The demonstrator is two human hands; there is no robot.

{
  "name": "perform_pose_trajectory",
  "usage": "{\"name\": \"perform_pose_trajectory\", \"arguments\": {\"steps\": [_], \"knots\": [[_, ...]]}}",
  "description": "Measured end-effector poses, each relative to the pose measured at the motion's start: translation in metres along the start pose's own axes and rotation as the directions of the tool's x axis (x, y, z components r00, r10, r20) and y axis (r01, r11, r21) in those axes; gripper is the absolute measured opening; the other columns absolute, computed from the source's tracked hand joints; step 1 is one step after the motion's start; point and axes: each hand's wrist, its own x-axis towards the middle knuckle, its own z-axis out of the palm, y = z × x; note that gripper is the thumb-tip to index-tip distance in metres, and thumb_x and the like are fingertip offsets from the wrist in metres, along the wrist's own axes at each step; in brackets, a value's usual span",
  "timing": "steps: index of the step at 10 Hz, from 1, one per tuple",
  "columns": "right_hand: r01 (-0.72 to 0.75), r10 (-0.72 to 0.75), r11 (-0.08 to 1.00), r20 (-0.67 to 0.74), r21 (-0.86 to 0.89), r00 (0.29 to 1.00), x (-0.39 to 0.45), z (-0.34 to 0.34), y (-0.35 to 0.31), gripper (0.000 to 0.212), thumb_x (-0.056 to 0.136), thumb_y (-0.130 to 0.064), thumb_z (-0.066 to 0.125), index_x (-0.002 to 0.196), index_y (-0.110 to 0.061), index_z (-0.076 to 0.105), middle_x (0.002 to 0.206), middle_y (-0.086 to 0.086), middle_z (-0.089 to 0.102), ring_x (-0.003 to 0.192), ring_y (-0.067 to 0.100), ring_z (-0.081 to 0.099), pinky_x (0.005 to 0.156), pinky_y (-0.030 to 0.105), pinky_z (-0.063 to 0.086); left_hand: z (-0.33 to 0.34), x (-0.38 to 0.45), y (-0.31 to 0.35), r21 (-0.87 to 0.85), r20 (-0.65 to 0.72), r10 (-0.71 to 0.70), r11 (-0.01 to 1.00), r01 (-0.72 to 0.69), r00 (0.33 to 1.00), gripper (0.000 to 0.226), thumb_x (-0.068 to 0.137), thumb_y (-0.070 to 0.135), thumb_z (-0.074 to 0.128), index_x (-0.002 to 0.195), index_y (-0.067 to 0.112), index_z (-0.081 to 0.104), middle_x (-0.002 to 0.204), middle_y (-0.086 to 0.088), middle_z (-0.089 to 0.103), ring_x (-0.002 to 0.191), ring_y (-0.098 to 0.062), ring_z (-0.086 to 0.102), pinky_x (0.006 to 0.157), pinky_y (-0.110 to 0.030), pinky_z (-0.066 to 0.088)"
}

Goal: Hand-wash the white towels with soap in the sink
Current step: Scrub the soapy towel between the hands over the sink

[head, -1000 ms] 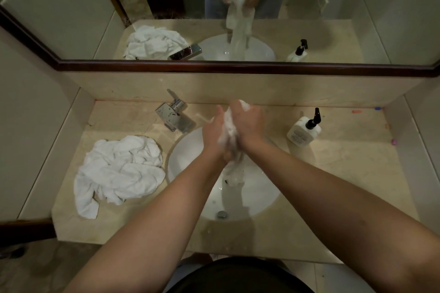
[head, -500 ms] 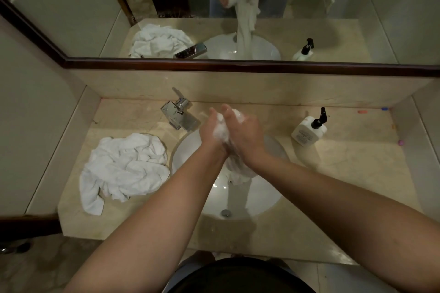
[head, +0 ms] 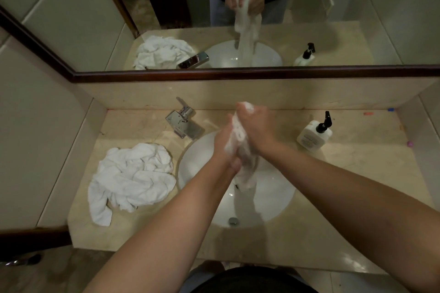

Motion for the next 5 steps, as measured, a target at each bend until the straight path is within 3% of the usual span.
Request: {"name": "perform_pose_trajectory", "arguments": {"steps": [1, 2, 3, 4, 5], "knots": [[0.043, -0.042, 0.997, 0.023, -0.063, 0.999, -0.015, 0.000, -0.011, 0.043, 0.099, -0.032, 0.053, 0.065, -0.009, 0.068, 0.059, 0.009, 0.065, 0.052, 0.017, 0.059, 0.050, 0.026, 0.042, 0.000, -0.018, 0.017, 0.034, -0.002, -0.027, 0.999, 0.027, 1.000, 0.042, 0.105, 0.049, 0.035, 0.089, 0.017, 0.058, 0.080, -0.001, 0.063, 0.081, -0.019, 0.058, 0.071, -0.031, 0.051], [0.132, -0.123, 0.988, 0.124, -0.074, 0.985, -0.022, 0.002, -0.008, 0.050, 0.098, -0.038, 0.052, 0.062, -0.006, 0.066, 0.055, 0.009, 0.063, 0.049, 0.016, 0.058, 0.048, 0.024, 0.039, -0.007, -0.018, 0.017, 0.026, 0.012, -0.039, 0.999, 0.039, 0.999, 0.044, 0.105, 0.052, 0.031, 0.087, 0.018, 0.052, 0.075, -0.002, 0.063, 0.076, -0.018, 0.054, 0.067, -0.032, 0.048], [0.062, -0.060, 0.995, 0.027, -0.077, 0.998, -0.005, -0.005, -0.006, 0.048, 0.096, -0.036, 0.051, 0.054, -0.015, 0.060, 0.053, 0.007, 0.059, 0.049, 0.019, 0.053, 0.052, 0.034, 0.040, -0.004, -0.021, 0.012, -0.004, 0.030, 0.003, 1.000, -0.003, 1.000, 0.049, 0.105, 0.050, 0.034, 0.098, 0.011, 0.063, 0.079, -0.005, 0.073, 0.091, -0.023, 0.065, 0.072, -0.032, 0.053], [0.048, -0.047, 0.998, 0.023, -0.045, 0.999, 0.001, -0.004, -0.008, 0.046, 0.098, -0.031, 0.052, 0.057, -0.013, 0.062, 0.055, 0.009, 0.060, 0.051, 0.021, 0.055, 0.053, 0.034, 0.040, 0.001, -0.022, 0.022, -0.032, 0.073, 0.038, 0.999, -0.035, 0.997, 0.058, 0.107, 0.047, 0.029, 0.090, 0.006, 0.067, 0.077, -0.008, 0.070, 0.087, -0.020, 0.066, 0.077, -0.031, 0.050], [0.119, -0.109, 0.991, 0.132, -0.068, 0.985, -0.028, 0.005, -0.008, 0.051, 0.093, -0.044, 0.050, 0.062, -0.008, 0.068, 0.059, 0.010, 0.066, 0.056, 0.023, 0.063, 0.055, 0.034, 0.044, 0.000, -0.024, 0.033, -0.085, 0.048, -0.016, 0.996, 0.020, 0.999, 0.081, 0.107, 0.048, 0.023, 0.046, 0.011, 0.061, 0.046, -0.002, 0.054, 0.052, -0.015, 0.059, 0.062, -0.029, 0.041]]}}
